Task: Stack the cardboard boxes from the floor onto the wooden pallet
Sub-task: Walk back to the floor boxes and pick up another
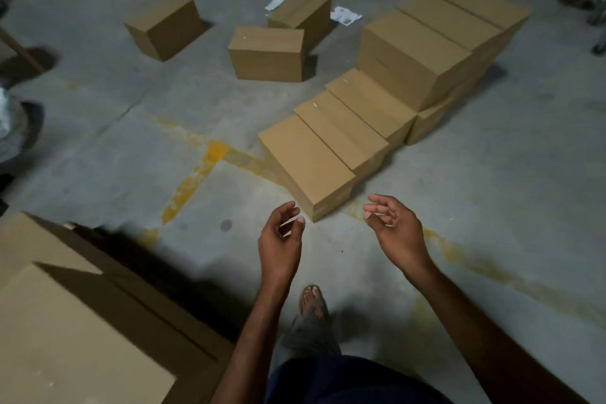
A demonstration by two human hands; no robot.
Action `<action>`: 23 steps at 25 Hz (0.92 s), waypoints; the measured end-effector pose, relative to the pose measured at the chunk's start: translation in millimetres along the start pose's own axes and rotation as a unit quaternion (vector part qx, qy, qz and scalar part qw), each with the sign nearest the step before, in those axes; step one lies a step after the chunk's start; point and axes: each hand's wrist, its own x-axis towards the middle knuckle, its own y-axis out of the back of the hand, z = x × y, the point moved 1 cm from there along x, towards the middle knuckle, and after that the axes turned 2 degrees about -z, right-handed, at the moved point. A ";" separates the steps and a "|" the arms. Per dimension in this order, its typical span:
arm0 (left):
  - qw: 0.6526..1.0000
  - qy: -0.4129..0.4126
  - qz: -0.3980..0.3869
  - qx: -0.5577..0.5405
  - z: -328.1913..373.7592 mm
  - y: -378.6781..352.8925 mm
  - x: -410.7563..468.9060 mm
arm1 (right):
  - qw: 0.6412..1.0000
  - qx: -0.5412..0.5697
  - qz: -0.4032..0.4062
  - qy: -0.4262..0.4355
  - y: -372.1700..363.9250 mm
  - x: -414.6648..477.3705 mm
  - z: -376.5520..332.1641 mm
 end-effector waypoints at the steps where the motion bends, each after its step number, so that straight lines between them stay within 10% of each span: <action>1: 1.000 0.008 -0.004 0.001 2.0 -6.7 24.4 | 1.000 -0.003 0.003 -0.002 -1.8 26.2 -3.0; 10: 0.992 0.126 0.006 -0.018 -9.0 -64.3 198.5 | 0.994 -0.056 -0.044 -0.086 -19.1 241.0 15.0; 23: 0.922 0.378 0.030 -0.074 -295.0 -223.7 385.2 | 0.949 -0.185 -0.070 -0.247 -128.1 507.4 297.9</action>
